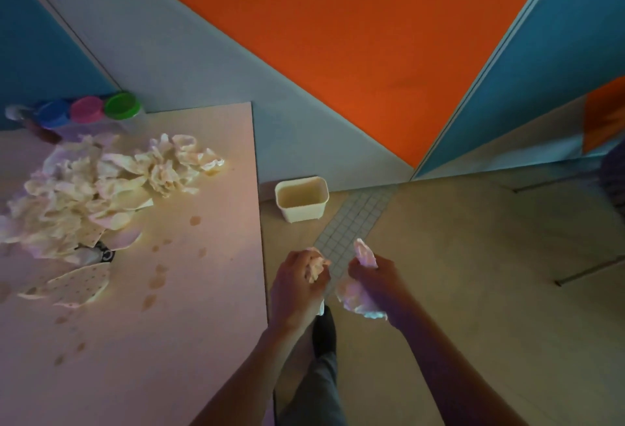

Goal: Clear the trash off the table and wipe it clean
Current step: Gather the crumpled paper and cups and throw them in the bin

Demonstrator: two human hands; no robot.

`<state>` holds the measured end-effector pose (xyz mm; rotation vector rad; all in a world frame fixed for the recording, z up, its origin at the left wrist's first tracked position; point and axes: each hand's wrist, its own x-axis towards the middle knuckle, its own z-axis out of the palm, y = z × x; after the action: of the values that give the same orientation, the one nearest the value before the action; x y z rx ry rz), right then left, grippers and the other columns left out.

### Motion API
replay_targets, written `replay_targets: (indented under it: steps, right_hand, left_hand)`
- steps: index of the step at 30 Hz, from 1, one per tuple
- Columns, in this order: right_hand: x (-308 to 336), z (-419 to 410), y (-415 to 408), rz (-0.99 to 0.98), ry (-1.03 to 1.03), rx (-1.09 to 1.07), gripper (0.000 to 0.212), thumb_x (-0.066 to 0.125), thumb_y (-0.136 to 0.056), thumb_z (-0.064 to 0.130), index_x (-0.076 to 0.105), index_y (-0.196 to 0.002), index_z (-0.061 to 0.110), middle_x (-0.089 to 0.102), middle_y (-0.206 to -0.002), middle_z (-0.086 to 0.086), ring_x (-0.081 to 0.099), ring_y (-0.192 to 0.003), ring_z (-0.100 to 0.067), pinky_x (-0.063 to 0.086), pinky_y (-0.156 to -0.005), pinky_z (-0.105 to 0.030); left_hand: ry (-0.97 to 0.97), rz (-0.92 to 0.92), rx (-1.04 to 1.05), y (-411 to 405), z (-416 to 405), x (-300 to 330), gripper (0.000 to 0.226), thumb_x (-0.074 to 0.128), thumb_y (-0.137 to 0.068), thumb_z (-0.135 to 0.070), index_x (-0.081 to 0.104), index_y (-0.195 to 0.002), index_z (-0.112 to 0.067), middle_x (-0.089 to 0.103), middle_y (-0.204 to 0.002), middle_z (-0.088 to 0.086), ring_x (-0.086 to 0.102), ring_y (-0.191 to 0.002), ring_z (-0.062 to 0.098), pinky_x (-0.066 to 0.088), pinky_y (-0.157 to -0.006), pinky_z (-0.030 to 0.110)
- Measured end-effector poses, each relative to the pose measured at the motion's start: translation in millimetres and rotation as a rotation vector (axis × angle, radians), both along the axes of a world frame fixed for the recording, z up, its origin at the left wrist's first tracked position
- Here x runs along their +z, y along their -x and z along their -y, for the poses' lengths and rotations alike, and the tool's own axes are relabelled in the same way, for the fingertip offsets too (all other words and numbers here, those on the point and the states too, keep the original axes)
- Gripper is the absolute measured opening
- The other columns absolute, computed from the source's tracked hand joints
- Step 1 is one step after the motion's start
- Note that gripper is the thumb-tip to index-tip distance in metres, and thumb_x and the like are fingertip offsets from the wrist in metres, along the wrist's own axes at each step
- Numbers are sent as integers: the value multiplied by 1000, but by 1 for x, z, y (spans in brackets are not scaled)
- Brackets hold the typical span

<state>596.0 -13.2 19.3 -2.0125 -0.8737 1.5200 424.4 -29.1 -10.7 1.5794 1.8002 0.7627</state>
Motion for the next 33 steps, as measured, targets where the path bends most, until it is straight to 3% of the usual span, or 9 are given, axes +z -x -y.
replay_targets:
  steps: [3, 6, 10, 14, 21, 24, 26, 29, 33]
  right_hand:
    - [-2, -22, -6, -32, 17, 23, 21, 74, -84, 26, 70, -91, 6, 74, -85, -19, 70, -66, -24, 57, -66, -36]
    - [3, -44, -9, -70, 14, 33, 29, 80, -80, 35, 68, -92, 10, 74, -83, -19, 73, -74, -36, 60, -72, -47]
    - [13, -69, -11, -37, -41, 117, 27, 75, -86, 41, 66, -89, 15, 71, -78, -11, 66, -63, -19, 52, -55, -25]
    - [19, -95, -15, -19, -112, 194, 31, 68, -87, 54, 63, -84, 24, 74, -84, -9, 71, -77, -24, 54, -70, -33]
    - [15, -134, -43, -12, -136, 249, 69, 43, -84, 79, 73, -80, 18, 75, -76, -2, 72, -75, -20, 57, -82, -40]
    - [16, -148, -57, -7, -148, 284, 78, 29, -81, 85, 73, -73, 21, 74, -73, 1, 71, -77, -20, 55, -85, -40]
    - [15, -156, -62, -19, -141, 289, 83, 22, -81, 85, 73, -68, 21, 74, -70, -1, 71, -76, -24, 54, -86, -42]
    - [13, -163, -66, -65, -149, 252, 82, 15, -89, 81, 73, -64, 28, 74, -68, -1, 73, -75, -24, 55, -84, -41]
    - [6, -169, -67, -104, -177, 197, 67, 32, -100, 63, 75, -73, 18, 75, -71, -4, 73, -74, -25, 57, -73, -35]
  left_hand:
    - [-14, 6, 40, -7, -18, -6, 22, 74, -84, -38, 68, -104, -30, 65, -106, -15, 65, -88, 6, 52, -71, 20]
    - [1, -22, 47, -10, -38, -8, 26, 68, -83, -47, 67, -105, -33, 64, -108, -16, 66, -91, 8, 57, -74, 31]
    - [-12, -60, 46, -13, -60, 1, 24, 69, -84, -46, 66, -104, -33, 64, -107, -17, 65, -90, 7, 57, -72, 32]
    - [-31, -87, 80, -19, -79, 6, 24, 69, -86, -45, 65, -106, -33, 63, -108, -16, 64, -94, 10, 57, -73, 34]
    - [-61, -123, 229, -39, -93, 17, 20, 72, -85, -38, 68, -102, -30, 64, -106, -17, 64, -89, 6, 56, -70, 28]
    - [-31, -119, 348, -55, -89, 27, 19, 76, -82, -33, 70, -100, -29, 59, -99, -22, 62, -83, 1, 43, -65, 8]
    - [-22, -124, 408, -65, -84, 32, 21, 77, -82, -31, 71, -101, -29, 56, -96, -24, 59, -81, -1, 36, -64, 2]
    - [-17, -128, 442, -76, -77, 33, 23, 78, -81, -28, 71, -103, -28, 55, -98, -24, 59, -85, 2, 40, -68, 10]
    - [-12, -117, 470, -87, -73, 37, 24, 75, -83, -31, 67, -106, -32, 56, -102, -24, 61, -89, 4, 52, -72, 25]
